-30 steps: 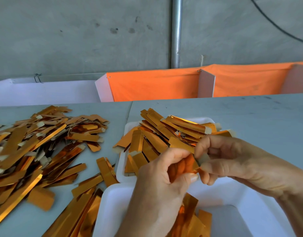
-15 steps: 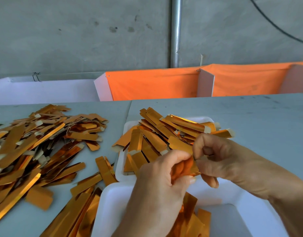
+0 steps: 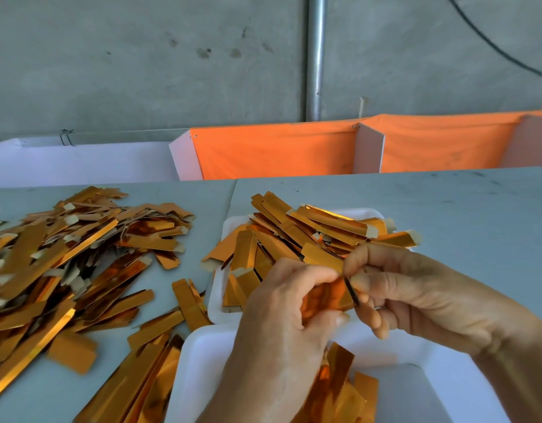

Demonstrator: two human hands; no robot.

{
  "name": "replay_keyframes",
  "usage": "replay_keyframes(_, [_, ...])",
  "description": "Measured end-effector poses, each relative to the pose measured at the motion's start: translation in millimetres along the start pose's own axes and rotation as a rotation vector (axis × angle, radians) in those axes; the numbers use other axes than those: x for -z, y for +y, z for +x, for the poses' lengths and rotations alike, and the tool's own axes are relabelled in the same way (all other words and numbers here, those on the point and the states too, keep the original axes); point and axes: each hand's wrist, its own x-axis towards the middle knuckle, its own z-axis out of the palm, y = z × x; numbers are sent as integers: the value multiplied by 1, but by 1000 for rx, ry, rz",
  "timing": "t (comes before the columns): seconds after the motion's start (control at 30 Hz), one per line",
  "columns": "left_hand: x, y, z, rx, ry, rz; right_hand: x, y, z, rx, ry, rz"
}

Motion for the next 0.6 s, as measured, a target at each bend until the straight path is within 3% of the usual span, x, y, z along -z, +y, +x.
replay_keyframes(0.4, [-4,-3,-1,-17,-46,70,-4,-3,0,-35,57,-206])
replay_keyframes(0.6, [0,0,-2,58,-16,-20,-4,-3,0,-32,103,-163])
